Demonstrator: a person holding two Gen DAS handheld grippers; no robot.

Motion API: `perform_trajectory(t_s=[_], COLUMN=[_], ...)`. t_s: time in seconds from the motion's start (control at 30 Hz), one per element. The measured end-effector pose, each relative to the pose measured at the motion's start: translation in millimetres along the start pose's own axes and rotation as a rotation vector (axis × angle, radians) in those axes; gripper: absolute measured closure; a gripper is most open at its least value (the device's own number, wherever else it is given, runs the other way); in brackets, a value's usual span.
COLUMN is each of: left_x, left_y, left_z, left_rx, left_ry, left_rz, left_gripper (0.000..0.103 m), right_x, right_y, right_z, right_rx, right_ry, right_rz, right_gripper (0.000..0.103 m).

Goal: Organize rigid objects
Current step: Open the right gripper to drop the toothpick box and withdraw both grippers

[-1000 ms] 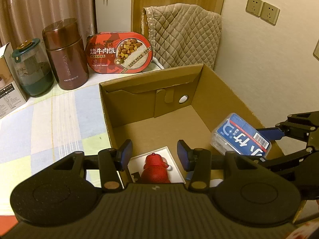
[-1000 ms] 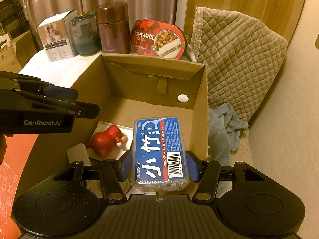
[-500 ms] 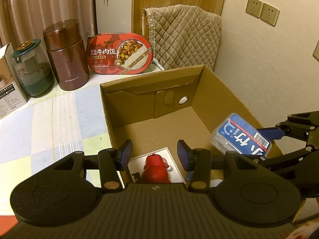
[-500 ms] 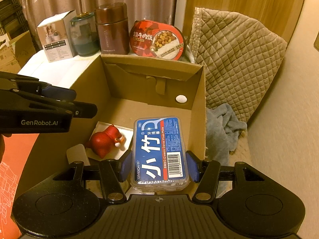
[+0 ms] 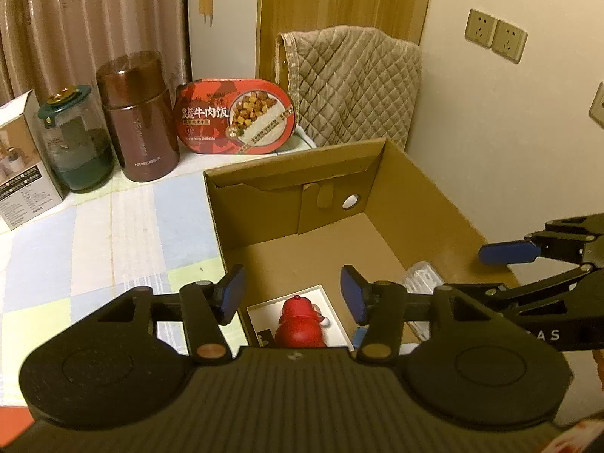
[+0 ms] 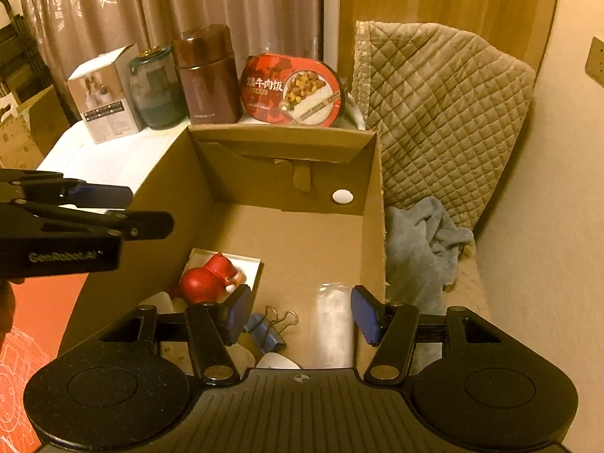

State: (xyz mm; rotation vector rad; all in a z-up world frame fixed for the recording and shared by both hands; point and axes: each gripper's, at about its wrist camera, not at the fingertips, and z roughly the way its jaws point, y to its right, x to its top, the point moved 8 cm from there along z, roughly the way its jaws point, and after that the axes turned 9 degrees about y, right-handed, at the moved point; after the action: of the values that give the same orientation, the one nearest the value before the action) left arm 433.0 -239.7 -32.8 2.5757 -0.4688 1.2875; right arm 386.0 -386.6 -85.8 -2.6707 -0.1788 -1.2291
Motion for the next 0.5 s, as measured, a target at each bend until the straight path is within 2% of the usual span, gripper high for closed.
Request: perform_trajectory(t_s=[0.07,0.17,0.37,0.5], left_x=[0.6,0.0,-10.2,-23.1], left_y=[0.1,-2.2,-6.8,-7.4], left_z=[-11.0,-31.9,-82.5,-122.3], left_rx=[0.000,0.006,0.041,0.100], left_ry=[0.015,0.042,0.072,0.106], left_rz=[-0.005,-0.039,-0.104,-0.116], left_gripper=[0.045,0.025,0.016,0.009], right_x=[-1.7,-5.3,-22.7,-38.9], right_y=[-1.1,-2.8,-8.3,-15.5], right_z=[-7.8,-26.0,-70.9,-101.8], right_rx=[0.000,-0.010,-0.034,-0.033], right_ry=[0.005,0.030,0.070,0.084], right_rz=[0.003,0.010,0.060,0.091], right_gripper=[0.043,0.039,0.024,0.017])
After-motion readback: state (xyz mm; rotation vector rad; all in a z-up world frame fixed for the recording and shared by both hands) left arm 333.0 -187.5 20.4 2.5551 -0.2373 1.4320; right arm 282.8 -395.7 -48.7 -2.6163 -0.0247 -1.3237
